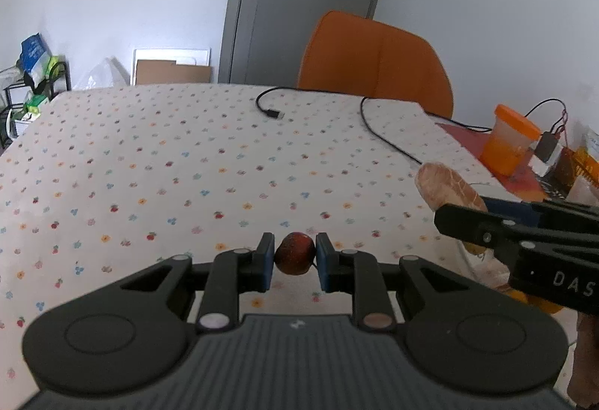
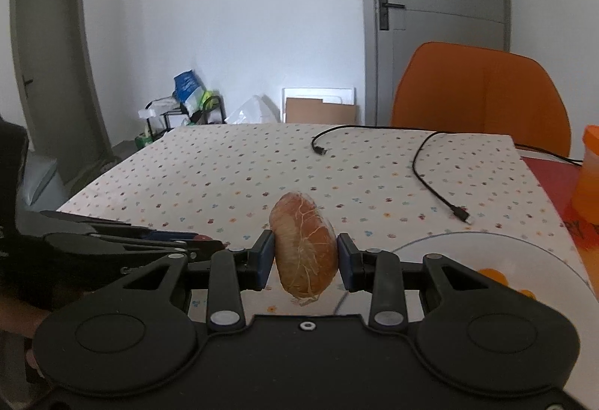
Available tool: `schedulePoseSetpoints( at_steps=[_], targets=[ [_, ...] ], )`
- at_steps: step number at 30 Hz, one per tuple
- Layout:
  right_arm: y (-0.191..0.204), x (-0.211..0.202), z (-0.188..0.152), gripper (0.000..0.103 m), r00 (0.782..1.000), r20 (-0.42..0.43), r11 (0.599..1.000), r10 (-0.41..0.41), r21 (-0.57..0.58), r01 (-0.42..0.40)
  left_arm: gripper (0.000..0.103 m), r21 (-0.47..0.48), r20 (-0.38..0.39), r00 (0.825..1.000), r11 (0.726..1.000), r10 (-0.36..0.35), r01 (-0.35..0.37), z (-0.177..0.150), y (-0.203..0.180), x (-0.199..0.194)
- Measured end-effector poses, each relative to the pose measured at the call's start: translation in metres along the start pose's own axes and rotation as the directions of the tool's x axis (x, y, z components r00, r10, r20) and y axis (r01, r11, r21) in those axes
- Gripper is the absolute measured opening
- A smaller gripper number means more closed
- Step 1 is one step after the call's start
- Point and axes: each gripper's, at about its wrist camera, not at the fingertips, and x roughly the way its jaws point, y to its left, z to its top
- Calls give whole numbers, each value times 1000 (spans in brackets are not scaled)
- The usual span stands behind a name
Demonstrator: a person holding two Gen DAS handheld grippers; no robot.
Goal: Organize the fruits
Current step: 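Grasp the red plum with the left gripper, then carry the bread roll and plum onto the plate and open both grippers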
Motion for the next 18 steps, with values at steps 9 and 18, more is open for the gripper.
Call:
schedulePoseSetpoints(
  at_steps=[9,18],
  targets=[
    [-18,-27,-7,34,999,29,998,-38,45,37,22,41,23,999,999,-33,32,1,-29,-11],
    [-36,-48,-22,34,997,35,995,-76,70,73,22,86,37,996,994,-75,72,3,-57,-19]
  ],
)
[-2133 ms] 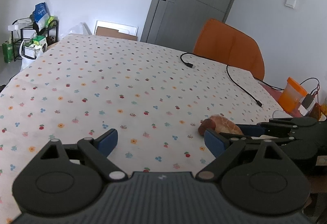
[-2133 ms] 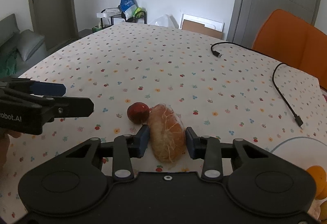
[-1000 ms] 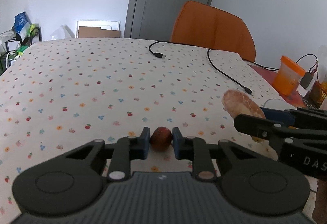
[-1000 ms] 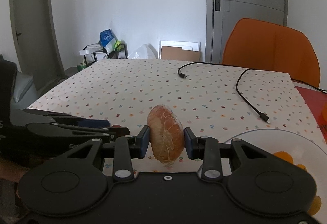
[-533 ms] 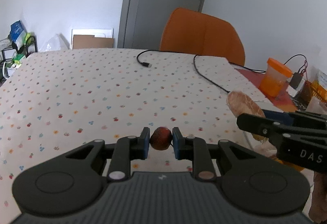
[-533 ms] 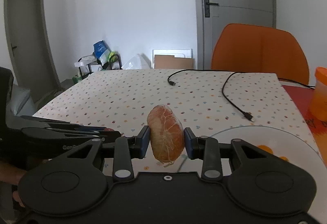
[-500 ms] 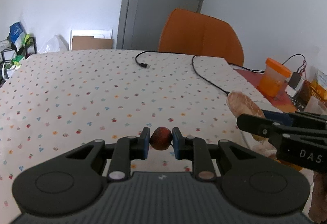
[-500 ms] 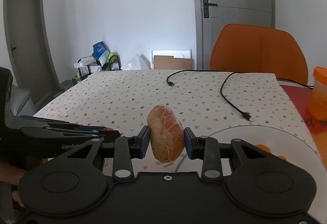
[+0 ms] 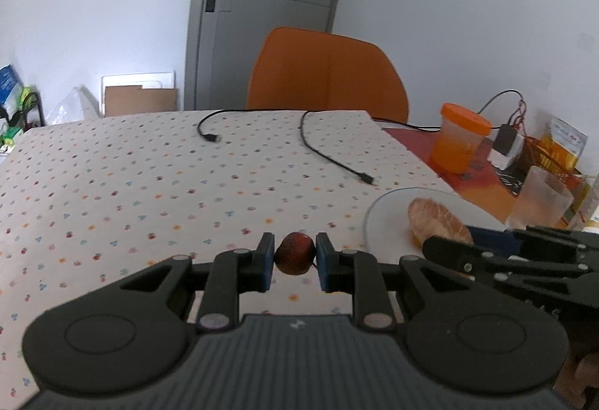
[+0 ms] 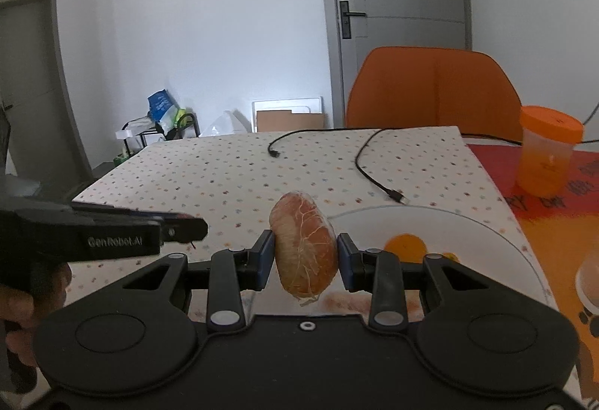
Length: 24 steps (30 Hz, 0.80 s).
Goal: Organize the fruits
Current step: 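Carry the bread roll and plum onto the plate and open both grippers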
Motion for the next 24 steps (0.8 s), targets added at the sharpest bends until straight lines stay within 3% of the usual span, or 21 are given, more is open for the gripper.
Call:
schedulePoseSetpoints(
  at_steps=[24],
  targets=[
    [-72,-46,-29,34,989,9,983,-145,117,143,25,43,-31,993,993,-111,112,-5,-58,16]
  ],
)
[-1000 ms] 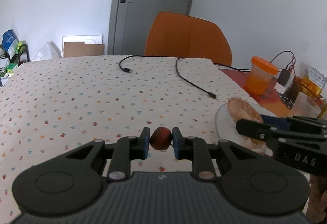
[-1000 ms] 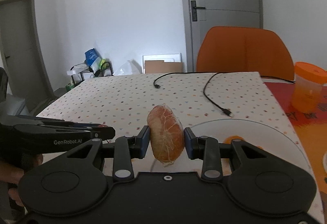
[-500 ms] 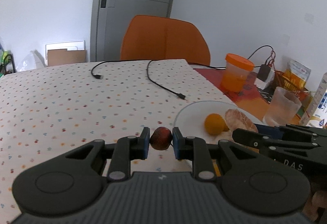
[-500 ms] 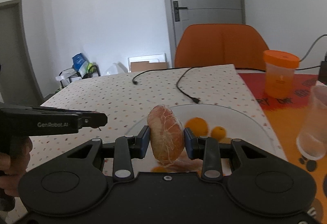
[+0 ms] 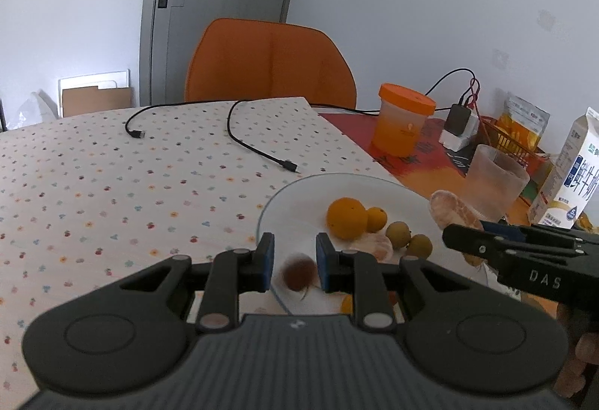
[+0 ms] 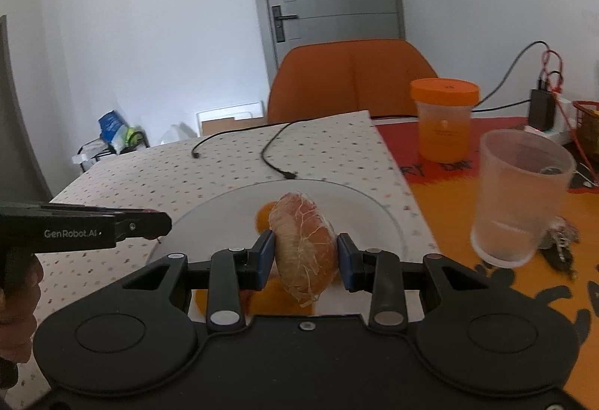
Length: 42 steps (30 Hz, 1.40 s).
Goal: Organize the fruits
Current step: 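Carry the bread roll and plum onto the plate and open both grippers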
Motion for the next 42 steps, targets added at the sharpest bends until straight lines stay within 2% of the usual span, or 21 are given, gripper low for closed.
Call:
schedulePoseSetpoints(
  at_steps=[10,17,22,27,31,37,42],
  targets=[
    [-16,-5,0,34,999,3,999,-40,28,40,27,-34,3,1000,999,23,-23,2,16,-10],
    [-17,-12,7,46,999,23,998,-37,55,35,50,-66,29,999,997,44,-42,1,33,-26],
    [-19,-20,12,46,998,35,997,-48,70,45,59,-80,42,997,995,59,-56,1,43,-38],
    [-10,-23,11,46,999,26,998,-46,53,45,72,-96,52,996,993,76,-71,-2,54,-51],
    [1,-23,11,47,999,13,999,-30,35,30,76,-105,48,995,991,93,-87,-4,60,-62],
    [16,-23,8,54,1000,0,999,-5,33,5,83,-116,56,993,988,106,-99,-12,69,-79],
    [22,-23,4,61,1000,-21,997,17,75,-16,86,-139,50,992,984,116,-108,-17,78,-88]
  ],
)
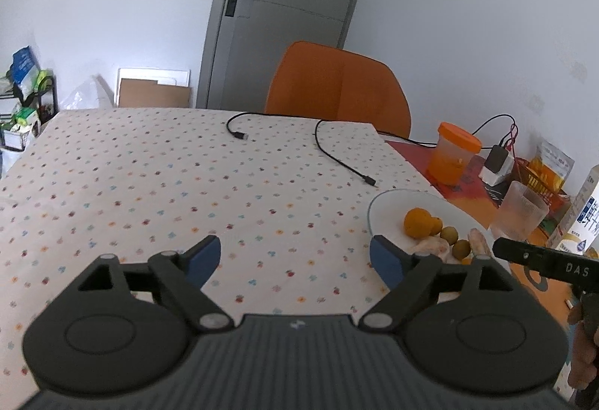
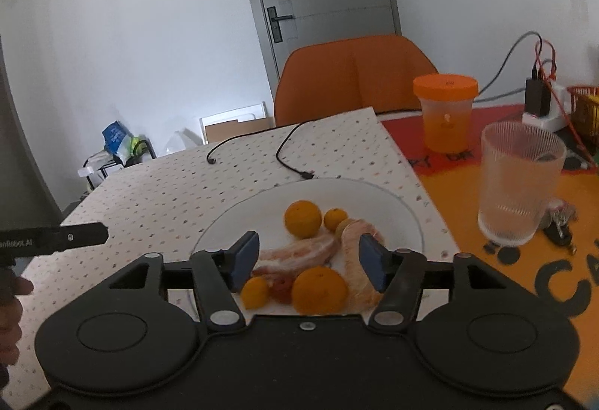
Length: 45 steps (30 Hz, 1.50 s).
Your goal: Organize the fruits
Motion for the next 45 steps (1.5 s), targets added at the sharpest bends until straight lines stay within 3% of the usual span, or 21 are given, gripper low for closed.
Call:
schedulePoseSetpoints(
  at_steps=[2,6,20,29,45],
  targets=[
    [2,-1,-2,63,1000,-4,1000,-2,19,2,88,-5,1,1000,1000,4,-4,-1,4,-5],
    [10,-9,-5,82,1000,7,998,-24,54,23,93,6,14,1000,1000,11,-11,-3,8,-18],
    [45,-34,-7,95,998,42,999,-42,31,41,99,-13,29,996,996,87,-86,-12,28,-57],
    [64,-48,-7,103,996,55,998,-63,4,63,103,-17,40,991,992,127,-126,-17,33,-83],
    [78,-75,-16,103,993,75,996,-90,-21,92,103,-22,60,982,984,178,-177,-36,34,-115]
  ],
)
